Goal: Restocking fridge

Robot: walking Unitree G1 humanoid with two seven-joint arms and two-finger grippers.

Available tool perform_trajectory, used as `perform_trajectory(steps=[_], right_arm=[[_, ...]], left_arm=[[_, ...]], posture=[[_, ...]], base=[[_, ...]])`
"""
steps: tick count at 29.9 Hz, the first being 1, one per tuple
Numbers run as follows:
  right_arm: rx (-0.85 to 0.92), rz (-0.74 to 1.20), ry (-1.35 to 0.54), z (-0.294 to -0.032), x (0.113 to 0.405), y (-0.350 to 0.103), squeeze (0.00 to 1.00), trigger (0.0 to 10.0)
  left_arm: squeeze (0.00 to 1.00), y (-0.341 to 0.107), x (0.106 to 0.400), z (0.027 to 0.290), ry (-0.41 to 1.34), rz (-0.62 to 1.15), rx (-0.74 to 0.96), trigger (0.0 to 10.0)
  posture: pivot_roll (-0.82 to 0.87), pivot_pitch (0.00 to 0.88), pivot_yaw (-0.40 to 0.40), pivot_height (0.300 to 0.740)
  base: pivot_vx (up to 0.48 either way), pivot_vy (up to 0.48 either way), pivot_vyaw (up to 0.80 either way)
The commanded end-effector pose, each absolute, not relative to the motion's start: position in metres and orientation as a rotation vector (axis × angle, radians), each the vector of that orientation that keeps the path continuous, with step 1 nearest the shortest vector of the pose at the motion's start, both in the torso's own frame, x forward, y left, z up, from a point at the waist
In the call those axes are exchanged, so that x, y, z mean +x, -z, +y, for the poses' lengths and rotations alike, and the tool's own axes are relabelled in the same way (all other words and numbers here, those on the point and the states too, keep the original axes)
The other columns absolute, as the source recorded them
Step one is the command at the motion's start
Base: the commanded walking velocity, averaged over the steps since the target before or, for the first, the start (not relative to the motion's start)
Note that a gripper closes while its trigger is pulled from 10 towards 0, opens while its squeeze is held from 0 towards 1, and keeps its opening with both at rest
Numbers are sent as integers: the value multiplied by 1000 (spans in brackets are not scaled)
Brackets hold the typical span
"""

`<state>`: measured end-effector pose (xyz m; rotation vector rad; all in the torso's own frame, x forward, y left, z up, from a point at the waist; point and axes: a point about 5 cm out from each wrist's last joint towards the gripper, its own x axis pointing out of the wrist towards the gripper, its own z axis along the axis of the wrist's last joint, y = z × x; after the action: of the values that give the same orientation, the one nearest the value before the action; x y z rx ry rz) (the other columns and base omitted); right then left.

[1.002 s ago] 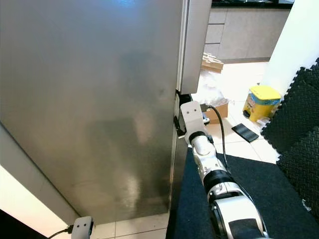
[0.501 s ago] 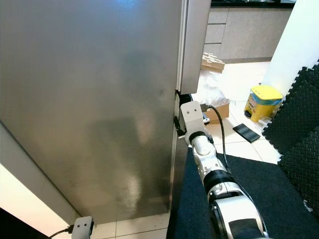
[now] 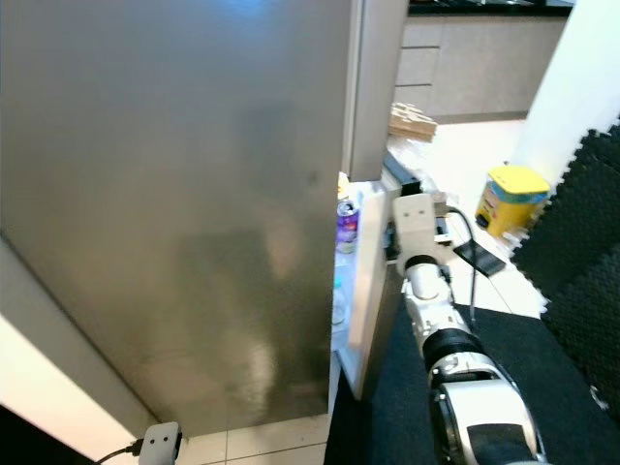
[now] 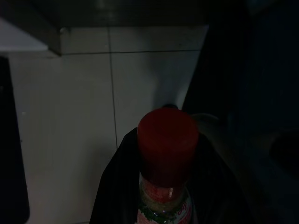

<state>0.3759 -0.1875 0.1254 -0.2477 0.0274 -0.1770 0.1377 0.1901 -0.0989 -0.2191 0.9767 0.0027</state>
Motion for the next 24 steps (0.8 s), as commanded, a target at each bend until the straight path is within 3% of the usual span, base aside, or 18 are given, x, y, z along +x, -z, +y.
perform_trajectory(steps=[1, 8, 16, 20, 24], right_arm=[[-244, 61, 172, -186, 373, -117, 0, 10000], [-279, 157, 164, -190, 364, -94, 0, 10000], [-351, 428, 181, -215, 321, -32, 0, 10000], [-400, 650, 155, -233, 275, 13, 0, 10000], [-418, 724, 151, -240, 256, 27, 0, 10000]], left_arm=[[0, 99, 138, 190, 7, 982, -212, 10000], [0, 99, 138, 189, 9, 982, -213, 10000], [0, 99, 139, 188, 7, 981, -214, 10000], [0, 99, 139, 187, 6, 981, -217, 10000], [0, 99, 139, 187, 7, 981, -218, 10000]], posture=[[-49, 0, -22, 740], [-48, 0, -24, 740], [-47, 0, -27, 740], [-46, 0, -29, 740], [-46, 0, -29, 740]], base=[[0, 0, 0], [0, 0, 0], [0, 0, 0], [0, 0, 0], [0, 0, 0]])
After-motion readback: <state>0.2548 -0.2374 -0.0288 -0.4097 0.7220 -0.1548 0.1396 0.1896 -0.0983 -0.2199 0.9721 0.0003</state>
